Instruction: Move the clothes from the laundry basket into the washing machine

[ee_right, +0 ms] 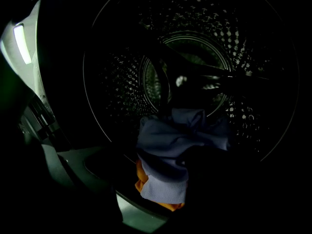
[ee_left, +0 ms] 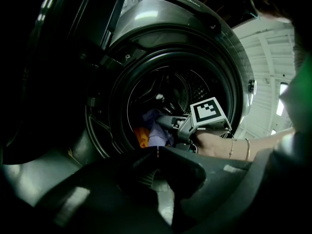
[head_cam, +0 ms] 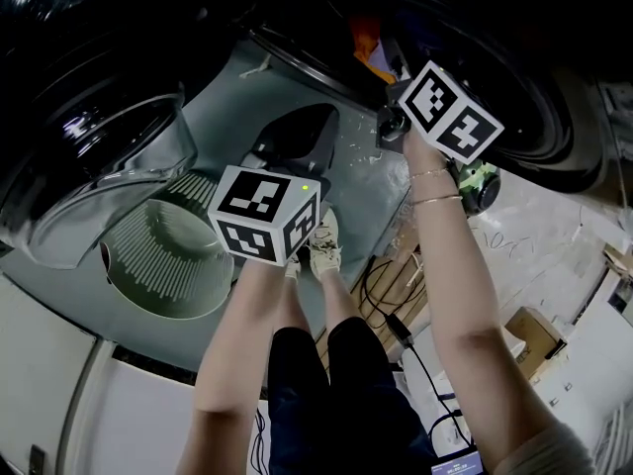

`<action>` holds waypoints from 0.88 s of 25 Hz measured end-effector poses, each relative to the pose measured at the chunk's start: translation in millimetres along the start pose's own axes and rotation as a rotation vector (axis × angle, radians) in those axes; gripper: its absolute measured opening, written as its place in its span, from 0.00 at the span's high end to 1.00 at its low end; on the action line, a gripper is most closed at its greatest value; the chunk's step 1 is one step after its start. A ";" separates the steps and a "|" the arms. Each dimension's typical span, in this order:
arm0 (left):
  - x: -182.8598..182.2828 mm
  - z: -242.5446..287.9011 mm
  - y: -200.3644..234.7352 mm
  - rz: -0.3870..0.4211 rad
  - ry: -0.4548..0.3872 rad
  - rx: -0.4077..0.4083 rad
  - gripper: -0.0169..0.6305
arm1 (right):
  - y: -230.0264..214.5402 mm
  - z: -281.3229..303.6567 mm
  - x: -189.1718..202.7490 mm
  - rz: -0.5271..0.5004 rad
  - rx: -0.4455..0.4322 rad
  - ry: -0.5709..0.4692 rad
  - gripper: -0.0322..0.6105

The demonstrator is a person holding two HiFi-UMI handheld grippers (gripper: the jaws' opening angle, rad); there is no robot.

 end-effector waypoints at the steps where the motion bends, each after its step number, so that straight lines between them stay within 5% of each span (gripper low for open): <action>1: -2.0 -1.3 -1.0 0.003 0.000 0.002 0.96 | 0.8 -2.9 1.0 0.005 -0.005 0.008 0.28; 11: -34.7 -32.5 -17.8 0.018 0.001 -0.011 0.96 | 14.3 -63.5 3.4 0.063 -0.005 0.060 0.31; 17: -66.0 -64.8 -44.3 0.040 -0.004 -0.016 0.92 | 47.3 -117.7 -12.8 0.026 -0.112 0.088 0.36; 22: -87.2 -105.0 -79.1 0.057 0.000 -0.012 0.91 | 75.5 -177.6 -34.7 0.023 -0.203 0.106 0.52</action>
Point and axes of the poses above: the fingertips, and each gripper's own axes: z forward along the fingers, y to its left, x out of its underside, the point moved 10 cm from there along -z, backward along the fingers, and after that the axes turned 6 degrees about z, right-handed, at the moved point
